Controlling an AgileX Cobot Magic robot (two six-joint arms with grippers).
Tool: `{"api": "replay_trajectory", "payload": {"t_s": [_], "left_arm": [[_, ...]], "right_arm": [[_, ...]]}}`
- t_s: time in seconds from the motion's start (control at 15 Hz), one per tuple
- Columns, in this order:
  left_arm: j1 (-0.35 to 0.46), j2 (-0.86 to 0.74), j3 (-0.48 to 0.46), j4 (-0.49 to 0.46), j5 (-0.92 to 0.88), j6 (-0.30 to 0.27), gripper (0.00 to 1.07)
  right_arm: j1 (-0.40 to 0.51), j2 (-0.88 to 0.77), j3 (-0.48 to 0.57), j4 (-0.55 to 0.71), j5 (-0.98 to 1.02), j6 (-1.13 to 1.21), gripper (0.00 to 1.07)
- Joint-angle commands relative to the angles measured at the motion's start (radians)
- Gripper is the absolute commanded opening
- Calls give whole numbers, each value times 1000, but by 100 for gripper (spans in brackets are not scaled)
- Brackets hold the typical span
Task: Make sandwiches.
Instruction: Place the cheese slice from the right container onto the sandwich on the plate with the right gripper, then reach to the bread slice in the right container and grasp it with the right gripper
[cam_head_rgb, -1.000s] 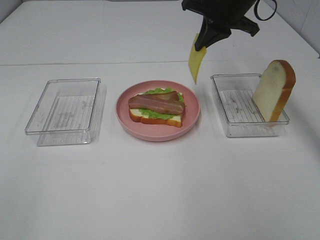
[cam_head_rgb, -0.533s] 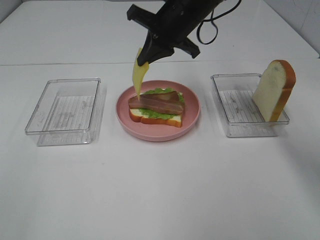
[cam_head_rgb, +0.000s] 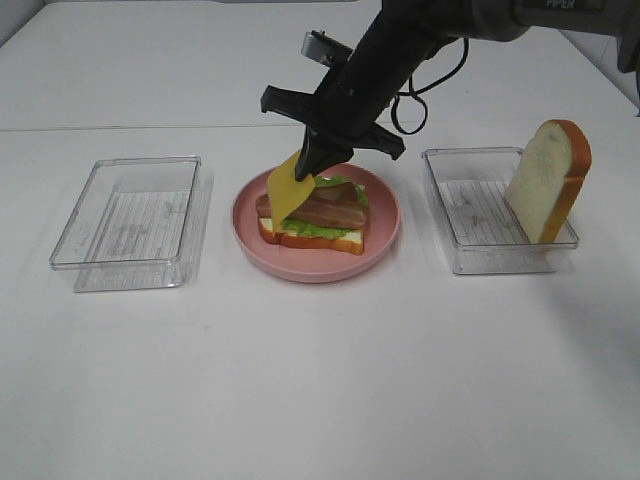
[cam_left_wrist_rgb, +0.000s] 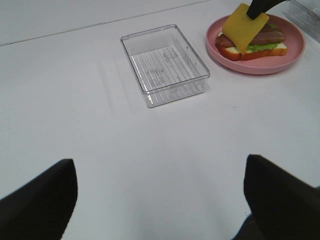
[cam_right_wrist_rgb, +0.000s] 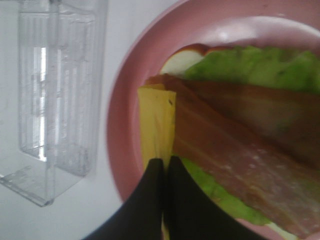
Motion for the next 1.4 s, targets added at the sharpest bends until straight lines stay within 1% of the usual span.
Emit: {"api": "replay_trajectory", "payload": {"t_s": [0.07, 0.2, 0.27, 0.33, 0.4, 0.47, 0.53, 0.6, 0.8, 1.0, 1.07, 1.4], "left_arm": [[-7, -8, 1, -5, -9, 0, 86], [-7, -8, 1, -5, -9, 0, 86], [-7, -8, 1, -5, -9, 0, 86], [-7, -8, 1, -5, -9, 0, 86], [-7, -8, 1, -5, -9, 0, 86], [-7, -8, 1, -5, -9, 0, 86], [-7, -8, 1, -5, -9, 0, 86], [-7, -8, 1, -5, -9, 0, 86], [-7, -8, 1, -5, -9, 0, 86], [-7, -8, 1, -5, -9, 0, 86], [-7, -8, 1, -5, -9, 0, 86], [-7, -8, 1, -5, -9, 0, 86]], "right_arm": [[-3, -2, -2, -121, 8, 64, 0], [-3, -2, -2, -135, 13, 68, 0], [-3, -2, -2, -135, 13, 68, 5], [-3, -2, -2, -135, 13, 68, 18], [-3, -2, -3, -138, 18, 68, 34], [-3, -3, -3, -140, 29, 68, 53], [-3, -5, -4, -146, 38, 65, 66], [-3, -13, -11, -164, 55, 64, 69], [-3, -36, -56, -218, 131, 64, 69], [-13, -85, -111, -335, 221, 65, 69], [-49, -129, -113, -373, 223, 82, 69], [-193, -203, -113, -434, 300, 83, 69]]}}
